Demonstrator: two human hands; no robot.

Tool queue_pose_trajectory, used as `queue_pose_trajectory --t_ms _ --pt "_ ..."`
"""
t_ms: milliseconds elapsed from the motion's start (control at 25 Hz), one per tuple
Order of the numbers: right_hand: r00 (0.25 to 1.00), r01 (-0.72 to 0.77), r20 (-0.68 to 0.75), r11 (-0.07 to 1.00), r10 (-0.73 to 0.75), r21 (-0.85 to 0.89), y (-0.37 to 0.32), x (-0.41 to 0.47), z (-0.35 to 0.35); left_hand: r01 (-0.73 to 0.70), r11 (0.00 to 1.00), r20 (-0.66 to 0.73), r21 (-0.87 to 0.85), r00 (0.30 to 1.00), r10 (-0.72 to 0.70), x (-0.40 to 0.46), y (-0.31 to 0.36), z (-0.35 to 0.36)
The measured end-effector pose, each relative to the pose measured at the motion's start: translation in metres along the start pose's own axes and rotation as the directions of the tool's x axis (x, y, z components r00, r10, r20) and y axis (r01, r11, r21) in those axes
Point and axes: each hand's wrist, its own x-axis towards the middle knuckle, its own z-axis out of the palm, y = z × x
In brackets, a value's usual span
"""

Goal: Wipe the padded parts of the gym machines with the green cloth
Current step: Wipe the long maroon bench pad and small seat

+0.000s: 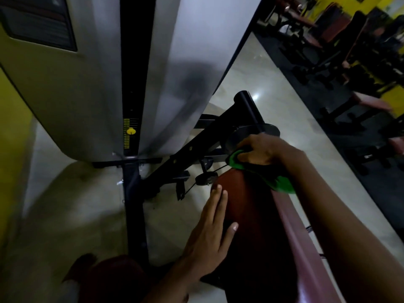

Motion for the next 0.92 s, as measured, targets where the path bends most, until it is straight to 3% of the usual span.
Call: queue_pose_trajectory --t_ms 80,160,320,400,480,560,680,920 --pt "0.998 -0.050 -0.027 0.999 0.049 -0.003 0.005 -0.009 -0.003 -0.069 0.997 0.062 0.035 0.996 0.067 -0.004 -0.007 -0.010" --pt "0.997 -0.042 -0.070 0.986 0.031 -0.160 -0.018 -0.008 -0.002 -0.129 0.987 0.112 0.097 0.987 0.118 -0.004 -0.019 -0.016" --pt "0.986 0.158 0.025 0.894 -0.162 -0.420 -0.086 0.014 0.021 -0.177 0.973 0.218 0.151 0.966 0.142 -0.004 -0.035 -0.022" --pt "0.994 0.112 0.035 0.906 -0.107 -0.409 -0.076 0.016 0.011 -0.262 0.947 0.240 0.185 0.947 0.215 -0.009 -0.039 -0.034" --pt "0.998 -0.028 0.046 0.954 0.044 -0.298 -0.050 0.006 -0.006 -0.337 0.920 0.284 0.199 0.918 0.275 -0.012 -0.043 -0.046" --pt "0.995 -0.098 -0.023 0.945 0.095 -0.312 -0.040 -0.004 -0.006 -0.362 0.914 0.325 0.181 0.899 0.292 -0.011 -0.047 -0.053" --pt "0.995 -0.028 -0.099 0.894 -0.019 -0.447 -0.070 -0.007 0.014 -0.349 0.923 0.320 0.160 0.903 0.286 -0.008 -0.049 -0.056" --pt "0.980 -0.079 -0.198 0.912 -0.003 -0.403 -0.094 -0.018 0.023 -0.451 0.889 0.431 0.081 0.820 0.377 0.011 -0.068 -0.085"
